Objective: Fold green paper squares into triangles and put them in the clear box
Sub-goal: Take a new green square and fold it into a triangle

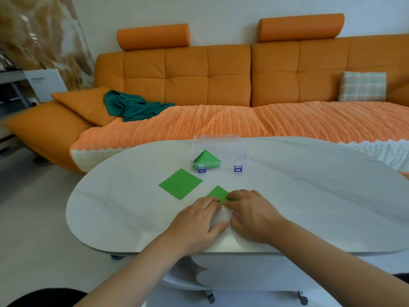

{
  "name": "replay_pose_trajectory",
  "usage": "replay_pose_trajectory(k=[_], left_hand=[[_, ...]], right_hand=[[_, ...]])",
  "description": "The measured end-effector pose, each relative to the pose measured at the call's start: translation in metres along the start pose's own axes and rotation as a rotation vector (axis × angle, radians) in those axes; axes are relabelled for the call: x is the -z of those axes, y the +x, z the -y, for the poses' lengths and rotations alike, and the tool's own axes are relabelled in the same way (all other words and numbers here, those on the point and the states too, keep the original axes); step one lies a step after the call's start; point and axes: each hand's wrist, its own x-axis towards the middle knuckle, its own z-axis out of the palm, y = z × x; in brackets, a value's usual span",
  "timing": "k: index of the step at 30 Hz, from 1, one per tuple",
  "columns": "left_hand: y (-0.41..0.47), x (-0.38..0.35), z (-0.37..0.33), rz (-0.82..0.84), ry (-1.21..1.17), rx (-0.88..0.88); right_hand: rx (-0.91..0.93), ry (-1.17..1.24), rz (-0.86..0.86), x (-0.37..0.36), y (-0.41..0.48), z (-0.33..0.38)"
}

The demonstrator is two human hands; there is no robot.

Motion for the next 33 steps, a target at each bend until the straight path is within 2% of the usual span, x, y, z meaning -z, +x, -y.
replay_pose_trajectory(k=[11, 22, 28, 33], left_hand=[[0.01, 0.003, -0.006, 0.003, 0.052, -0.009], [0.03, 0.003, 0.013, -0.037, -0.184, -0.005], [0.048, 0.008, 0.029, -0.115, -0.21, -0.055], [0.059, 0.009, 0.037, -0.179, -0.104, -0.203]], right_hand=[[-0.141, -0.096, -0.022, 0.01, -0.018, -0.026], [-0.182, -0.022, -0.137, 0.01, -0.014, -0.037], [-0.071, 0.175, -0.102, 0.006, 0.007, -0.036], [0.008, 0.149, -0.162, 0.001, 0.029, -0.037]])
